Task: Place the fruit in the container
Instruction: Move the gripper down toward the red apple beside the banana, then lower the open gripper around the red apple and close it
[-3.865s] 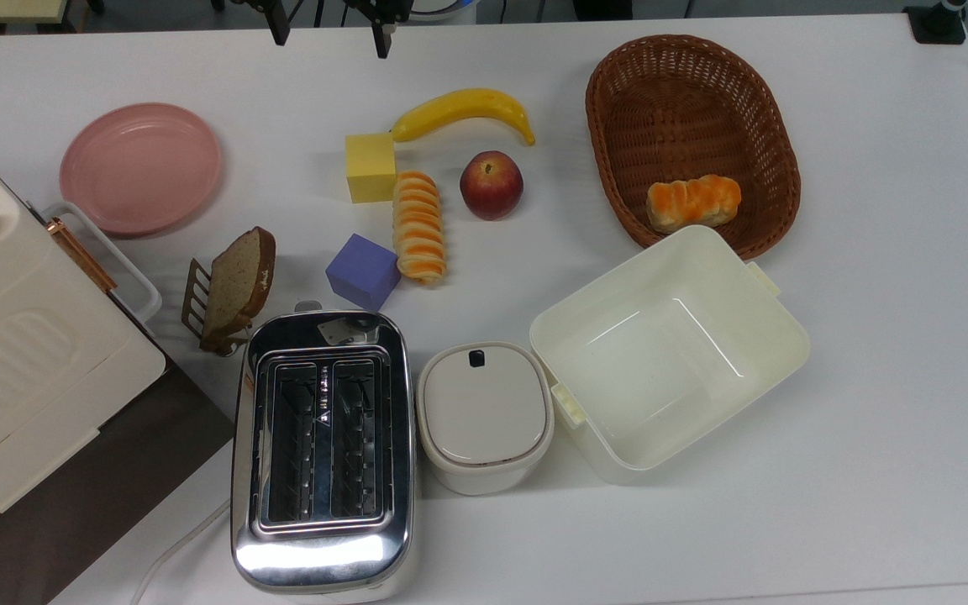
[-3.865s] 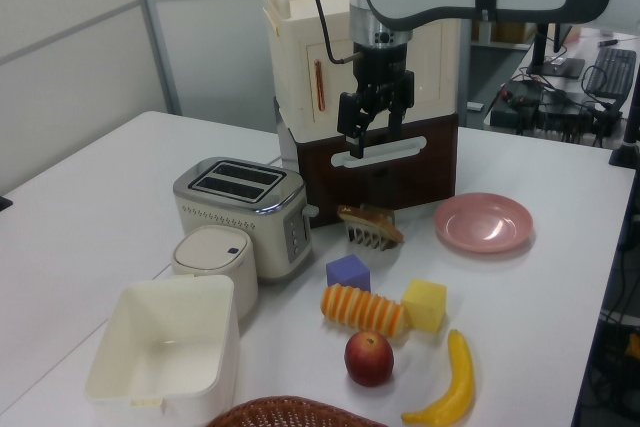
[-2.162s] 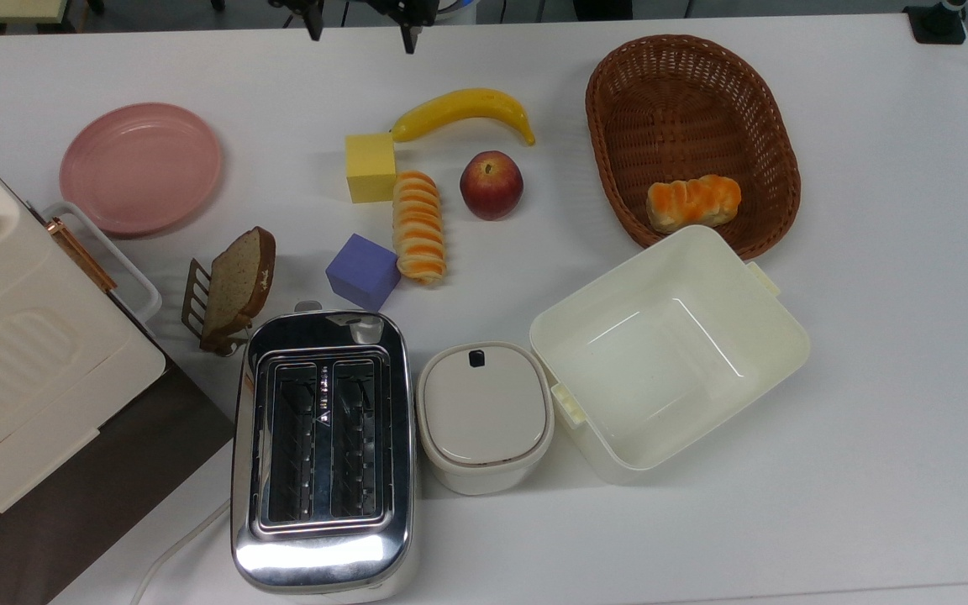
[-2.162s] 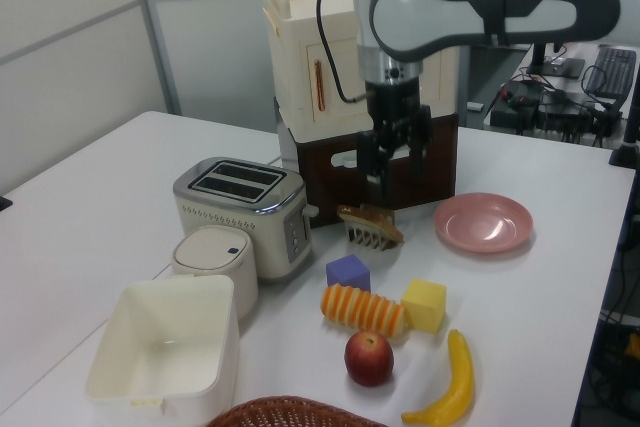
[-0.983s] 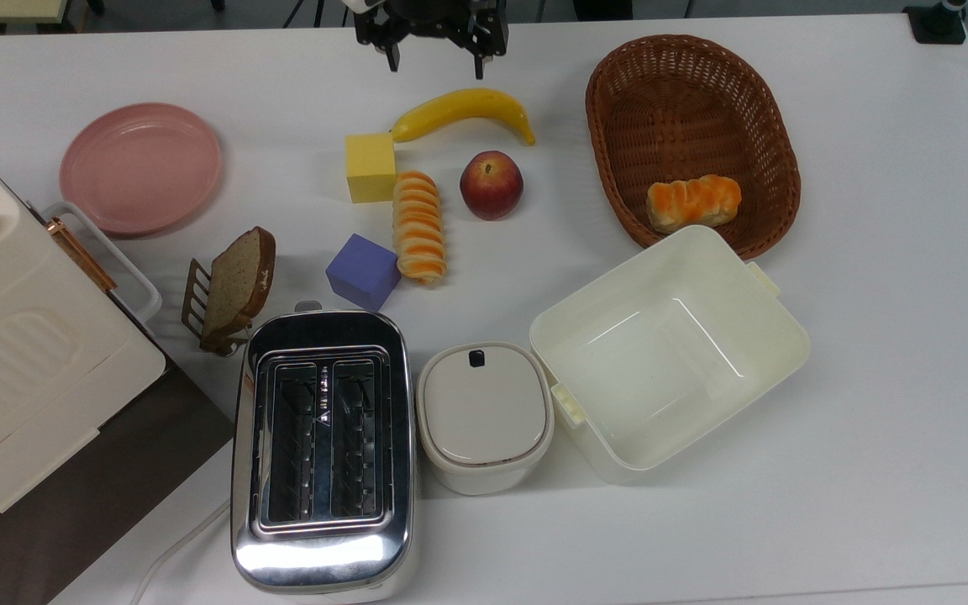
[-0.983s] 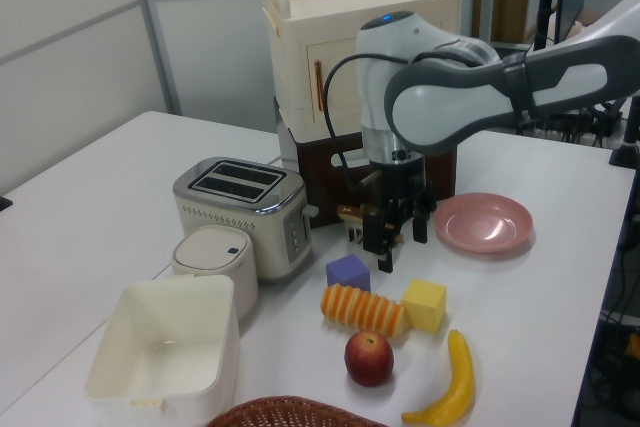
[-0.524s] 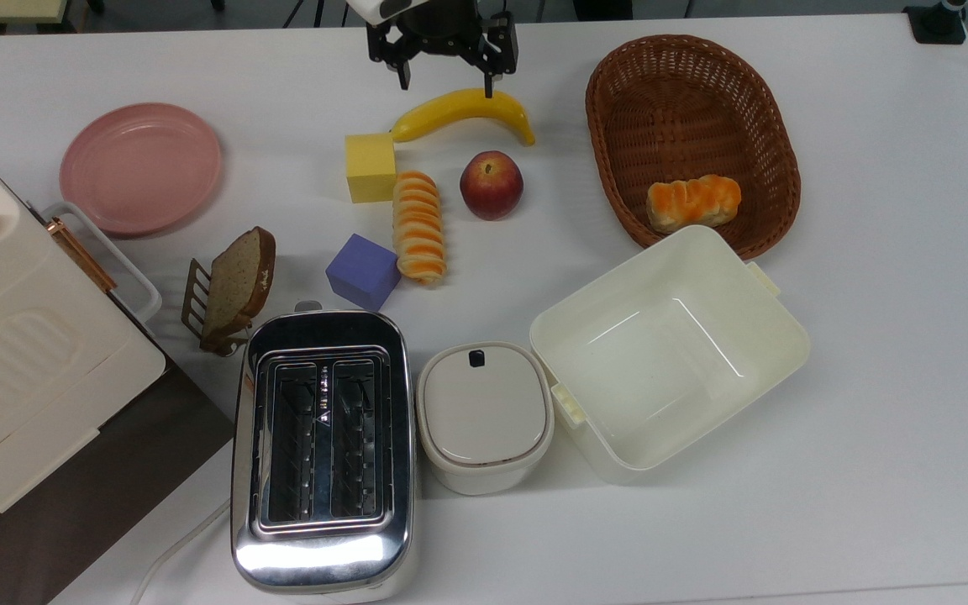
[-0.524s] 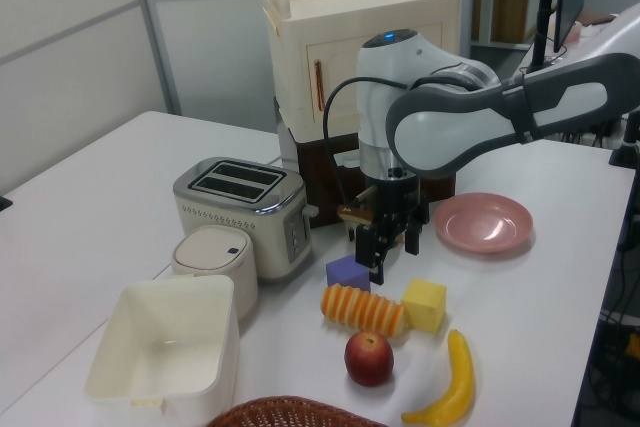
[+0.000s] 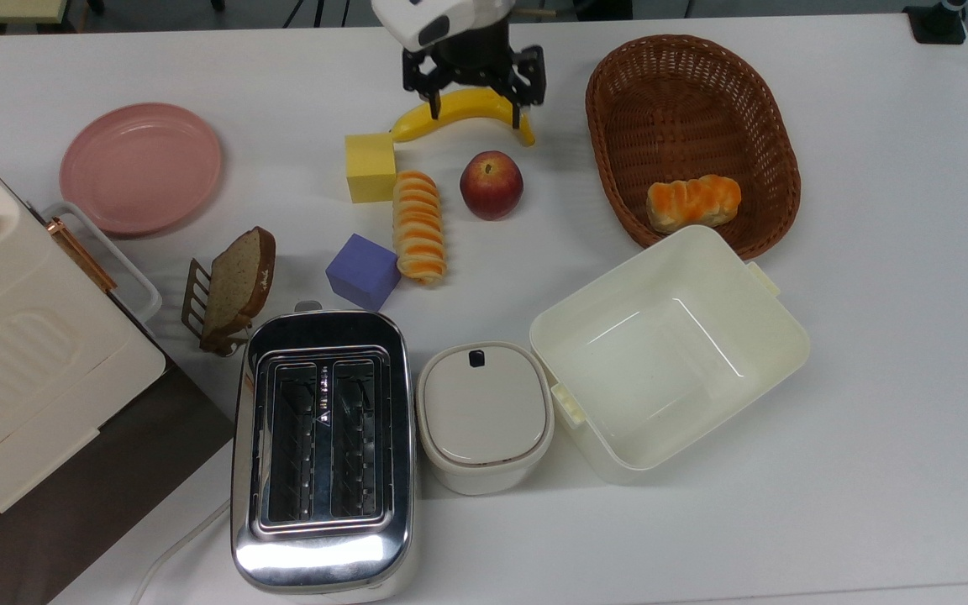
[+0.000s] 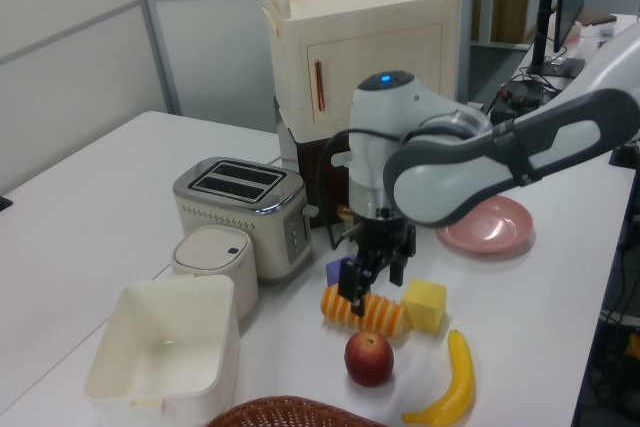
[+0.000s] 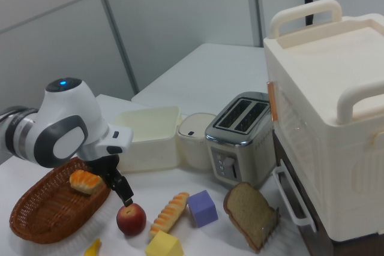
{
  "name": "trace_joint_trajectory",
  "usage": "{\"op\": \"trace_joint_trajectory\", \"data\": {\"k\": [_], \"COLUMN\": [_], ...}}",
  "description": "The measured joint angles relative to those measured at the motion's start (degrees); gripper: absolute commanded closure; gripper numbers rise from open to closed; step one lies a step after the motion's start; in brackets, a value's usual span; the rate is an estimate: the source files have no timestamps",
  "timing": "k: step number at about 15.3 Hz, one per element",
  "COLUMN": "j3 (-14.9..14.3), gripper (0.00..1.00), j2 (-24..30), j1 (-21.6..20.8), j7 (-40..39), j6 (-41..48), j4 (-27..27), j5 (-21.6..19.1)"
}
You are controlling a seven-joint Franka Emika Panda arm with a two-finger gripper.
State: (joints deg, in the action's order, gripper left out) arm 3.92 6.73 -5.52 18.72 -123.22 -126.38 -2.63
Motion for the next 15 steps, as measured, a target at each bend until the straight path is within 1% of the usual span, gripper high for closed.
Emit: {"op": "trace_joint_trajectory", "data": {"k": [2, 5, 9, 15], "j3": [0.4, 0.4, 0.7, 0.7], "gripper": [0.00, 0.00, 0.00, 0.00], "j2": [-1.4, -3.7, -7.0, -7.9], "j1": [0.0, 0.0, -0.9, -1.5], "j7": [2.7, 4.3, 10.3, 13.3], "j6": [-1.8, -2.2, -4.8, -4.9], "j4": [-0.3, -0.3, -0.3, -0.3], "j5": [0.0, 0.3, 3.6, 3.9]}}
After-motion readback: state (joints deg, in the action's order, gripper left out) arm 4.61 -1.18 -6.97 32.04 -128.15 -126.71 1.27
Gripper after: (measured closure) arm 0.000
